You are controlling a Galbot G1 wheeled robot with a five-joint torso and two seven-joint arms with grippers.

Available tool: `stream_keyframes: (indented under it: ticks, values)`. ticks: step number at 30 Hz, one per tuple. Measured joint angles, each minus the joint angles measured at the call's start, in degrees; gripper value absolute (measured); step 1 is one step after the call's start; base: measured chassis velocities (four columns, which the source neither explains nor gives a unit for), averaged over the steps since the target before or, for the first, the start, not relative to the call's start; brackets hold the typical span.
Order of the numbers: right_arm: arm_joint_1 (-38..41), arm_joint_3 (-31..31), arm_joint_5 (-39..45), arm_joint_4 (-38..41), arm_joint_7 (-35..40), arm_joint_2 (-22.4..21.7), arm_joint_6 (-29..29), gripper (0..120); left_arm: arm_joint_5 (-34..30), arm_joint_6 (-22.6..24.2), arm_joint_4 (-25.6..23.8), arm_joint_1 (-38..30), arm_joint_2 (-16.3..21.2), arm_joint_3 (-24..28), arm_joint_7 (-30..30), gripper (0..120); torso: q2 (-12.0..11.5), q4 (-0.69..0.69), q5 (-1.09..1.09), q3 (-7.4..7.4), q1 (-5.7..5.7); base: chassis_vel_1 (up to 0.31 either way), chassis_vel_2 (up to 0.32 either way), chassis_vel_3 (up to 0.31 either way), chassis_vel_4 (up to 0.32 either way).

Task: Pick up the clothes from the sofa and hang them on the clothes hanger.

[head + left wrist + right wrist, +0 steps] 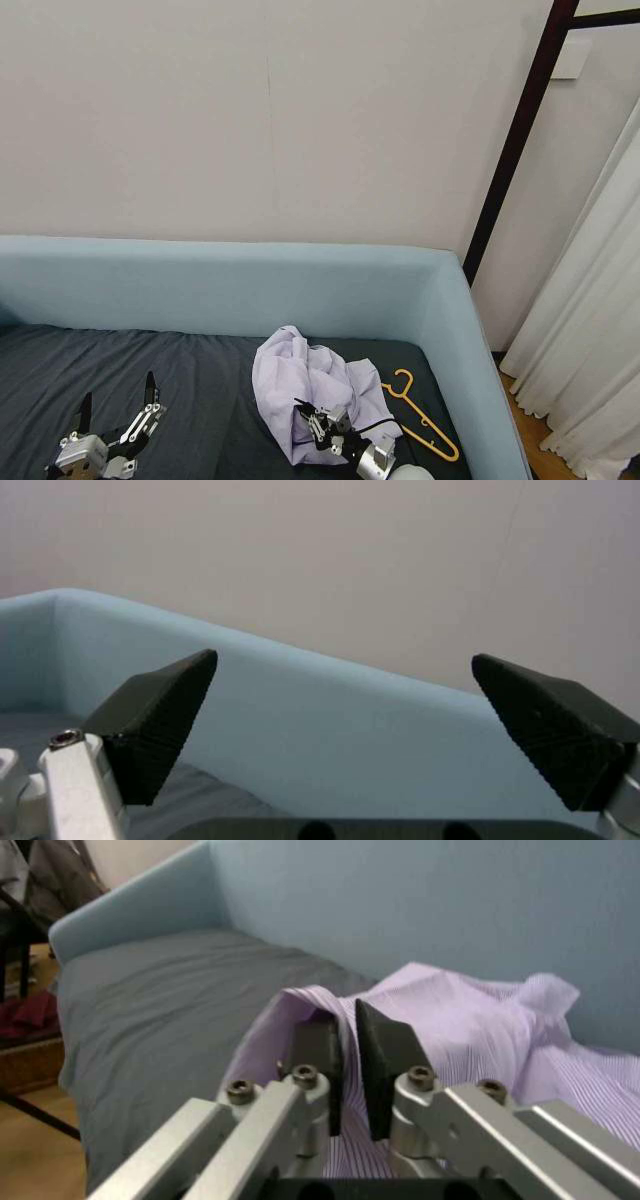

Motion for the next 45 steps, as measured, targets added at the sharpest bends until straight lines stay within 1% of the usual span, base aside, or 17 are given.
stream_keyframes:
  ticks: [4,6,8,10,12,15,18,19,21,22,25,26,27,28,31,36,45]
  values:
    - [-0.8,0.0,2.0,3.5,0.4,-1.7,-5.8,30,0.0,0.0,0.0,-0.1,0.0,0.0,0.0,100,0.0,0.0,0.01,0.0,0.0,0.0,0.0,0.0,0.0]
    - [-0.9,0.3,3.6,5.0,-0.8,-2.5,-8.1,33,0.0,0.0,0.0,-0.1,0.0,0.0,0.0,100,0.0,0.0,0.0,0.0,0.0,0.0,0.0,0.0,0.0]
    - [-0.9,1.1,6.7,7.7,-4.1,-3.8,-12.7,43,0.1,0.1,0.0,-0.1,0.0,0.0,0.1,100,0.0,0.01,0.01,0.0,0.0,0.0,0.0,0.0,0.0]
    - [-0.8,2.5,10.7,10.5,-11.4,-5.8,-18.5,52,0.1,0.2,-0.1,-0.2,0.0,0.0,0.1,100,0.0,0.0,0.0,0.0,0.0,0.0,0.0,0.0,0.0]
    - [-0.7,3.0,11.4,10.7,-14.8,-6.2,-19.5,55,0.1,0.3,-0.1,-0.2,-0.1,0.0,0.1,100,0.0,-0.01,0.0,0.0,0.0,0.0,0.0,0.0,0.0]
    - [1.1,5.9,11.8,9.3,-31.0,-6.7,-21.0,70,0.5,0.4,0.0,-0.3,-0.4,0.0,0.1,100,0.0,0.0,0.0,0.0,0.0,0.0,0.0,0.0,0.0]
    - [2.6,6.9,15.2,8.2,-33.8,-6.5,-21.0,79,0.7,0.4,0.2,-0.4,-0.5,0.0,0.1,100,0.0,-0.01,0.01,0.01,0.0,0.0,0.0,0.0,0.0]
    - [3.3,7.0,17.0,8.0,-31.8,-6.3,-20.9,84,0.8,0.4,0.3,-0.4,-0.6,0.0,0.1,100,0.0,-0.01,0.01,0.01,0.0,0.0,0.0,0.0,0.0]
    - [5.6,6.6,18.6,7.9,-19.9,-5.5,-21.2,94,0.8,0.4,0.5,-0.4,-0.7,0.0,0.1,100,0.0,0.01,-0.01,0.01,0.0,0.0,0.0,0.0,0.0]
    - [5.6,6.6,18.6,7.9,-19.9,-5.5,-21.2,94,0.8,0.4,0.5,-0.4,-0.7,0.0,0.1,100,0.0,0.01,-0.01,0.01,0.0,0.0,0.0,0.0,0.0]
    - [8.5,5.1,19.1,8.1,0.4,-3.8,-25.6,100,0.8,0.5,0.7,-0.4,-0.7,-0.2,0.1,100,0.0,0.01,0.0,0.01,0.0,0.0,0.0,0.0,0.0]
    - [9.2,4.9,19.4,8.1,5.3,-3.2,-27.6,100,0.8,0.6,0.7,-0.4,-0.6,-0.3,0.1,100,0.0,0.01,0.0,0.01,0.01,0.0,0.0,0.0,0.0]
    - [9.2,4.9,19.4,8.1,5.3,-3.2,-27.6,100,0.8,0.6,0.7,-0.4,-0.6,-0.3,0.1,100,0.0,0.01,0.0,0.01,0.01,0.0,0.0,0.0,0.0]
    - [10.1,5.0,20.3,7.8,12.0,-2.0,-31.6,100,0.8,0.7,0.8,-0.3,-0.4,-0.5,0.0,100,0.0,0.01,-0.01,0.01,0.01,0.0,0.0,0.0,0.0]
    - [11.3,6.3,23.8,6.8,20.5,0.3,-40.0,100,0.9,1.0,0.8,-0.1,0.1,-1.6,-0.1,100,0.0,0.0,0.0,0.01,0.01,0.0,0.0,0.0,0.0]
    - [12.0,9.2,25.7,3.3,25.0,3.4,-45.9,100,0.9,0.8,0.8,0.5,0.2,-3.1,0.0,100,0.0,0.01,0.0,0.01,0.01,0.0,0.0,0.0,0.0]
    - [12.0,11.4,22.2,-4.1,26.7,6.2,-48.6,100,1.0,0.6,0.3,0.5,-0.3,-3.3,0.0,100,0.0,-0.01,0.01,0.01,0.01,0.0,0.0,0.0,0.0]
